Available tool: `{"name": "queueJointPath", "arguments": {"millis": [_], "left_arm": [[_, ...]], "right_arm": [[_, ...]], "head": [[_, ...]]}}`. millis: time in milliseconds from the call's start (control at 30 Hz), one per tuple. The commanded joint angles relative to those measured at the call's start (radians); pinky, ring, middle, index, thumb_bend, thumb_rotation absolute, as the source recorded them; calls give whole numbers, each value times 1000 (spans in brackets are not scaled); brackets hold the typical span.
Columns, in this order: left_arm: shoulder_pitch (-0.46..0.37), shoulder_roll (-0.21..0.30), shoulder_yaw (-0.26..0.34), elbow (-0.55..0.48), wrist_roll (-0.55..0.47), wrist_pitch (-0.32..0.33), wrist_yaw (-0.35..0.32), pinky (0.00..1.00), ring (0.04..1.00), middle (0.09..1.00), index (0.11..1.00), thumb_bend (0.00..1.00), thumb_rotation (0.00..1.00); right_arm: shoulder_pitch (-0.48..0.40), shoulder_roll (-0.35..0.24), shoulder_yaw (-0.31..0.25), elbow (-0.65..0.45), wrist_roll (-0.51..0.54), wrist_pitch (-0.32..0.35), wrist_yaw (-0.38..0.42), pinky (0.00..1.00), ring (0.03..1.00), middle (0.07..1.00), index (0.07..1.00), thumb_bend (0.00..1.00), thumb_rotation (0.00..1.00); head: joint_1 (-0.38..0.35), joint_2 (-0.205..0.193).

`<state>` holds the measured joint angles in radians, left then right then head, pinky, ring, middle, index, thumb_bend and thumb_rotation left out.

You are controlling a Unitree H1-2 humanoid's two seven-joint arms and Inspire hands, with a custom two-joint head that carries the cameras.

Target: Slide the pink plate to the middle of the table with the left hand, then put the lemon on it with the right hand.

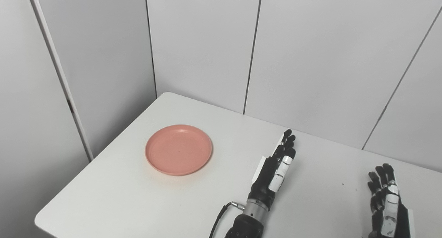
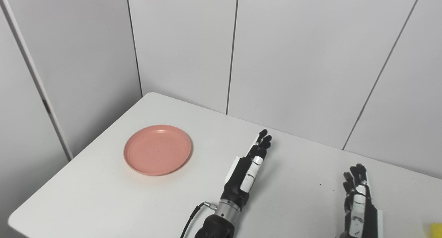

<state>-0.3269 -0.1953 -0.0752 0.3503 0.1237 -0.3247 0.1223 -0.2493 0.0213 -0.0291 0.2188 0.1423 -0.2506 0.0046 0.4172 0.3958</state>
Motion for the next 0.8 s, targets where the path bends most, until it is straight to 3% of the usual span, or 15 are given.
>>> {"name": "queueJointPath", "arguments": {"millis": [0, 133, 400, 567, 767], "left_arm": [[-20, 15, 14, -53, 34, 39, 31, 924, 903, 912, 920, 599, 1000], [-65, 63, 47, -84, -7, 61, 5, 939, 905, 915, 923, 624, 1000], [-151, 97, 138, -108, -14, 59, 93, 881, 863, 878, 883, 633, 1000], [-174, 138, 185, -135, -27, 90, 110, 848, 839, 854, 863, 636, 1000], [-176, 194, 234, -151, -64, 74, 108, 827, 822, 835, 838, 629, 1000]], "right_arm": [[52, -13, -9, 21, -12, 5, 4, 968, 932, 938, 945, 637, 963], [52, -14, -8, 10, -18, 14, 3, 966, 932, 936, 945, 635, 969], [41, -17, -9, 35, -21, 5, 6, 976, 938, 945, 953, 648, 965], [42, -21, -7, 40, -20, -6, 12, 975, 940, 948, 955, 653, 962], [42, -25, -5, 43, -27, -6, 13, 970, 937, 943, 956, 660, 968]], "head": [[-1, 0], [2, 1], [-9, -5], [-10, -6], [-17, -17]]}}
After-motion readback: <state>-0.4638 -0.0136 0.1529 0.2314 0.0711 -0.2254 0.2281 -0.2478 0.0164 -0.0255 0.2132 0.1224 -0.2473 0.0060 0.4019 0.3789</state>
